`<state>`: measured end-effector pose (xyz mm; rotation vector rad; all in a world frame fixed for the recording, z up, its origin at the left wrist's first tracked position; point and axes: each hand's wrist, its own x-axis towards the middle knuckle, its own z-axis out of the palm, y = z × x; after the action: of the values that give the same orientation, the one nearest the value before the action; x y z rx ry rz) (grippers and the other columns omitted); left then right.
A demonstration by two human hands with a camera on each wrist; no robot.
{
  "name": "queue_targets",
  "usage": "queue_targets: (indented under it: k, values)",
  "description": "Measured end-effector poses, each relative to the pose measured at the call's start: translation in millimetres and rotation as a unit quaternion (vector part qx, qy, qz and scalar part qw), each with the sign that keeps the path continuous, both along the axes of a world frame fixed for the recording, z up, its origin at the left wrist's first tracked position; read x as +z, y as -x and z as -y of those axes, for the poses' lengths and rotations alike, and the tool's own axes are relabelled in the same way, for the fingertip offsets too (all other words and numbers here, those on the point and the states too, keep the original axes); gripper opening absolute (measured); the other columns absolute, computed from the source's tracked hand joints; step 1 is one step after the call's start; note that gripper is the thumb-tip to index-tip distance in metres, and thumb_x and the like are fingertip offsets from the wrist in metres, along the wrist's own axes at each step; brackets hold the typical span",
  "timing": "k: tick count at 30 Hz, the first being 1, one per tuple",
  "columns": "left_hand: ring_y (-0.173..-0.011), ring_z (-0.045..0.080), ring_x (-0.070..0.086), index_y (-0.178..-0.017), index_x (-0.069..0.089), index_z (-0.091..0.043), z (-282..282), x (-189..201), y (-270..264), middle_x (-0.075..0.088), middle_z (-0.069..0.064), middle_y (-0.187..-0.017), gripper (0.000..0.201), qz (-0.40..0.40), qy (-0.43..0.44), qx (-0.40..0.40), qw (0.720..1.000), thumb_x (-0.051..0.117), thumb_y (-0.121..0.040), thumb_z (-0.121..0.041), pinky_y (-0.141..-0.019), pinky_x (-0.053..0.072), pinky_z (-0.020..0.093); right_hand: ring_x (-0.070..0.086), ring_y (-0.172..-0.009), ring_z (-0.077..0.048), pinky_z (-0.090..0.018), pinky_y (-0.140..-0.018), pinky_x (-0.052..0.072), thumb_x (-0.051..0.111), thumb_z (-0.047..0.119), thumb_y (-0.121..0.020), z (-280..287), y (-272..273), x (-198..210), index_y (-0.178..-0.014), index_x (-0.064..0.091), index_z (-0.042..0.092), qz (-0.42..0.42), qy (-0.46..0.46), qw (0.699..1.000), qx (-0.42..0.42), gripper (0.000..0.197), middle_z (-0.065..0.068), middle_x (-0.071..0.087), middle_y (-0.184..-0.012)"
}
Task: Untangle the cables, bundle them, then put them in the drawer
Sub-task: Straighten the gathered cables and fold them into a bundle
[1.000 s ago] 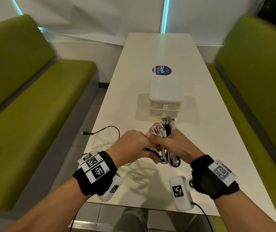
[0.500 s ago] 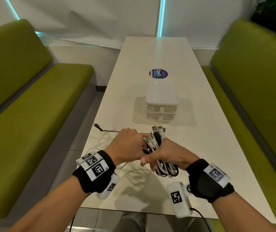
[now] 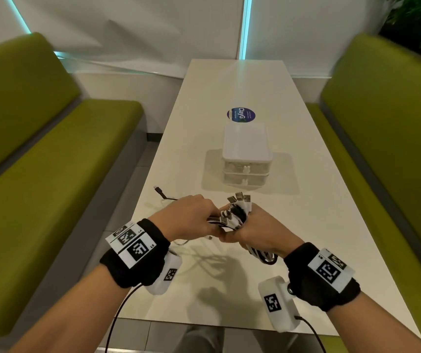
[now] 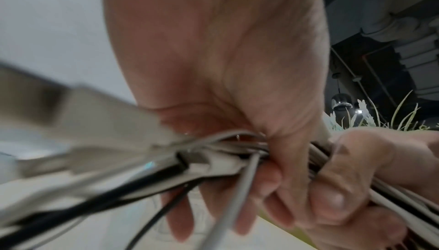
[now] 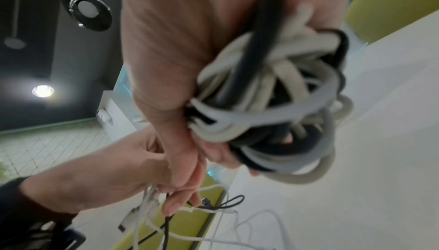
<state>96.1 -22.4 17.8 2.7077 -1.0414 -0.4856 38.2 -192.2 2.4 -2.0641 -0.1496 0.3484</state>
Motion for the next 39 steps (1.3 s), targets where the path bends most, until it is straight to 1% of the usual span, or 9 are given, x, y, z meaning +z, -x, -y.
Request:
queue_targets:
  k: [7,12,16,18,21,26,30,34,39]
  values:
    - [-0.059,0.015,0.047,-0.072,0.053,-0.018,-7,-13,1,0.054,-0.002,-0.064,0.034,0.000,0.088,0.066,0.994,0.059,-0.092,-0.045,-0.054,0.031,0.029,0.038,-0.050,-0.014,-0.028,-0.051,0.032,0.057,0.002,-0.074,0,-5,-4,-0.054,0.049,0.039,0.044,0.053,0.990,-0.121,0.043,0.013,0.046,-0.047]
    - [-0.054,0.015,0.046,-0.076,0.057,-0.014,-12,-18,7,0.051,-0.004,-0.059,0.053,-0.016,0.113,0.101,0.988,0.045,-0.091,-0.063,-0.054,0.032,0.031,0.046,-0.049,-0.023,-0.034,-0.052,0.038,0.058,0.003,-0.074,11,-5,-13,-0.060,0.047,0.023,0.064,0.035,0.981,-0.178,0.027,0.007,0.045,-0.047]
    - [-0.047,0.007,0.044,-0.072,0.061,-0.015,-15,-19,8,0.049,-0.006,-0.051,0.048,-0.035,0.169,0.105,0.979,0.050,-0.091,-0.057,-0.051,0.030,0.022,0.071,-0.060,-0.022,-0.030,-0.057,0.050,0.063,0.004,-0.084,7,5,-15,-0.087,0.063,0.007,-0.006,-0.056,0.990,-0.126,0.004,0.002,0.063,-0.057]
    - [-0.049,0.009,0.043,-0.070,0.061,-0.015,-17,-22,10,0.050,-0.004,-0.052,0.046,-0.024,0.194,0.105,0.975,0.051,-0.091,-0.055,-0.052,0.030,0.024,0.074,-0.068,-0.024,-0.032,-0.061,0.053,0.064,0.005,-0.087,4,12,-9,-0.081,0.069,0.016,-0.029,-0.108,0.989,-0.098,0.013,-0.004,0.068,-0.065]
    - [-0.048,0.010,0.041,-0.067,0.059,-0.018,-20,-31,15,0.051,-0.003,-0.053,0.047,-0.032,0.220,0.120,0.967,0.050,-0.090,-0.058,-0.052,0.030,0.025,0.058,-0.049,-0.026,-0.032,-0.058,0.049,0.064,0.008,-0.090,4,17,-4,-0.063,0.067,0.028,-0.033,-0.118,0.989,-0.088,0.034,-0.007,0.055,-0.053]
    - [-0.052,0.015,0.039,-0.069,0.047,-0.012,-22,-40,24,0.046,0.002,-0.057,0.081,-0.039,0.237,0.141,0.960,0.024,-0.075,-0.088,-0.055,0.031,0.030,0.039,-0.040,-0.022,-0.037,-0.053,0.045,0.066,0.004,-0.088,4,12,-3,-0.073,0.054,0.002,-0.065,-0.225,0.959,-0.159,0.019,-0.005,0.036,-0.051]
    - [-0.053,0.017,0.042,-0.072,0.056,-0.020,-21,-35,28,0.042,-0.006,-0.054,0.058,-0.138,0.337,0.202,0.909,0.034,-0.085,-0.072,-0.058,0.039,0.036,0.039,-0.042,-0.022,-0.036,-0.055,0.044,0.067,0.006,-0.087,-2,10,-9,-0.068,0.056,0.011,-0.088,-0.297,0.924,-0.225,0.024,-0.006,0.036,-0.054]
    - [-0.057,0.025,0.047,-0.072,0.052,-0.018,-12,-32,35,0.049,-0.004,-0.056,0.051,-0.052,0.266,0.211,0.939,0.029,-0.100,-0.054,-0.064,0.044,0.043,0.043,-0.043,-0.022,-0.035,-0.055,0.045,0.067,0.006,-0.088,-9,8,-13,-0.069,0.056,0.009,-0.080,-0.321,0.905,-0.268,0.022,-0.006,0.039,-0.055]
    - [-0.054,0.018,0.034,-0.068,0.040,-0.011,3,-35,45,0.039,-0.001,-0.056,0.052,-0.070,0.322,0.207,0.921,0.028,-0.102,-0.049,-0.058,0.033,0.037,0.049,-0.049,-0.023,-0.036,-0.057,0.048,0.067,0.011,-0.090,-7,7,-16,-0.067,0.051,0.009,-0.090,-0.340,0.903,-0.248,0.028,-0.007,0.043,-0.059]
